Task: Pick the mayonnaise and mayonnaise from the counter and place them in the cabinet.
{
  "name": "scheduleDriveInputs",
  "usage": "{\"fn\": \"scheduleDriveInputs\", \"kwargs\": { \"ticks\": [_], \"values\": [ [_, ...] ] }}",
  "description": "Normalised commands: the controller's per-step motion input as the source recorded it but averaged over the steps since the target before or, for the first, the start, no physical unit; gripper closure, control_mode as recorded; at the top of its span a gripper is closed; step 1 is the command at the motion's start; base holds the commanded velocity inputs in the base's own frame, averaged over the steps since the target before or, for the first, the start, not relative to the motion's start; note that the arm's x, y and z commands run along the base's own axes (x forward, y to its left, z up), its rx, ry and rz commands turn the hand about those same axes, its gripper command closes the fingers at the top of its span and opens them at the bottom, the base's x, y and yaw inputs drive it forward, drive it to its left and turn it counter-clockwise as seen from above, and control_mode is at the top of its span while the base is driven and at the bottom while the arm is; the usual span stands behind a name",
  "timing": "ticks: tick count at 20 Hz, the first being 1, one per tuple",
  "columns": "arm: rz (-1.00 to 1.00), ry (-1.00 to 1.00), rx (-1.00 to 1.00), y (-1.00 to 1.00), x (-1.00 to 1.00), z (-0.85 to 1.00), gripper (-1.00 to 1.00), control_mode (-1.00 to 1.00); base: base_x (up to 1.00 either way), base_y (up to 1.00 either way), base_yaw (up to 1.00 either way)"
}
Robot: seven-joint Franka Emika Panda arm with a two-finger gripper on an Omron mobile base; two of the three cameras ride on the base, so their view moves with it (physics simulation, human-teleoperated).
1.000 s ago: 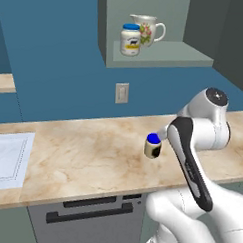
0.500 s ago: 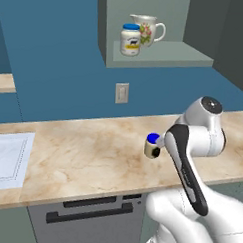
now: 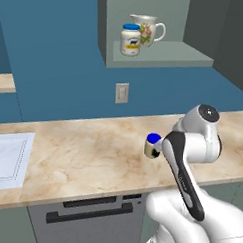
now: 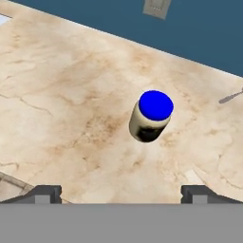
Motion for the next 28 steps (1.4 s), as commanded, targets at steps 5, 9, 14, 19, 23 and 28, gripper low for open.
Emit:
{"fn": "scheduleDriveInputs", "kwargs": {
  "ticks": [5,9,14,19,23,28],
  "values": [
    [-0.04,-0.03,-0.02,0.00,0.17,-0.12,-1.00,-1.00,0.00,0.00,0.00],
    [-0.03,-0.03,-0.01,-0.04,0.06,-0.08,-1.00,-1.00,0.00,0.00,0.00],
    [-0.01,0.00,0.00,-0.21,0.13,0.00,-1.00,-1.00,0.00,0.00,0.00],
    [0.00,0.00,0.00,-0.26,0.18,0.00,-1.00,-1.00,0.00,0.00,0.00],
    [0.00,0.00,0.02,-0.02,0.27,-0.14,-1.00,-1.00,0.00,0.00,0.00],
    [0.00,0.00,0.01,0.00,0.23,-0.25,-1.00,-1.00,0.00,0.00,0.00]
  ]
}}
